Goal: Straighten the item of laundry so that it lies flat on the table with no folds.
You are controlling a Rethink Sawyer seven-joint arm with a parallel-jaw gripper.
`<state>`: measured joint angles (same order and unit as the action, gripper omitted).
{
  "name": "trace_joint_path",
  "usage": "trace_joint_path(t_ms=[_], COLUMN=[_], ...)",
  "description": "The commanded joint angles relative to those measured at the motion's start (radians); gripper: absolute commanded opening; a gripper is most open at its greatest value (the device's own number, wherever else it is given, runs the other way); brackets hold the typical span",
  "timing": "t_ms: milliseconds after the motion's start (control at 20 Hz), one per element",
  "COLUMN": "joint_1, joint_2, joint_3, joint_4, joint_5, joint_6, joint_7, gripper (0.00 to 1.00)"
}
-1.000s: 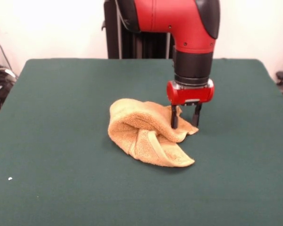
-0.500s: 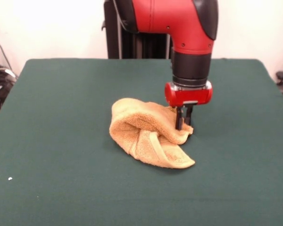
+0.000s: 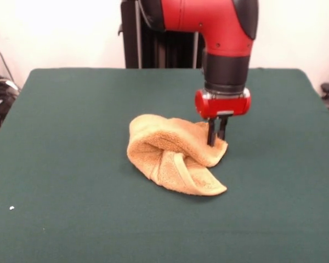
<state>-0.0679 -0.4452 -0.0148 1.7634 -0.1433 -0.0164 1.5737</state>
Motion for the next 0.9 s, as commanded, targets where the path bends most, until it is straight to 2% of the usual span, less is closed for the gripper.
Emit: trace_joint_path(t_ms=[50, 150, 400, 650, 900], joint_1=[0.048, 0.056, 0.072, 0.075, 0.13], joint_2=[-0.232, -0.319, -0.416, -0.503, -0.546], joint_3=[0.041, 0.028, 0.004, -0.002, -0.039], joint_4=[0.196, 0.227, 0.248, 0.254, 0.246], joint_5=[0.07, 0.083, 0.111, 0.141, 0.161], joint_6=[0.205, 0.274, 0.387, 0.493, 0.536], joint_7=[0.217, 0.21, 0.208, 0.203, 0.248], gripper=[0.0, 0.0, 0.0, 0.0, 0.0])
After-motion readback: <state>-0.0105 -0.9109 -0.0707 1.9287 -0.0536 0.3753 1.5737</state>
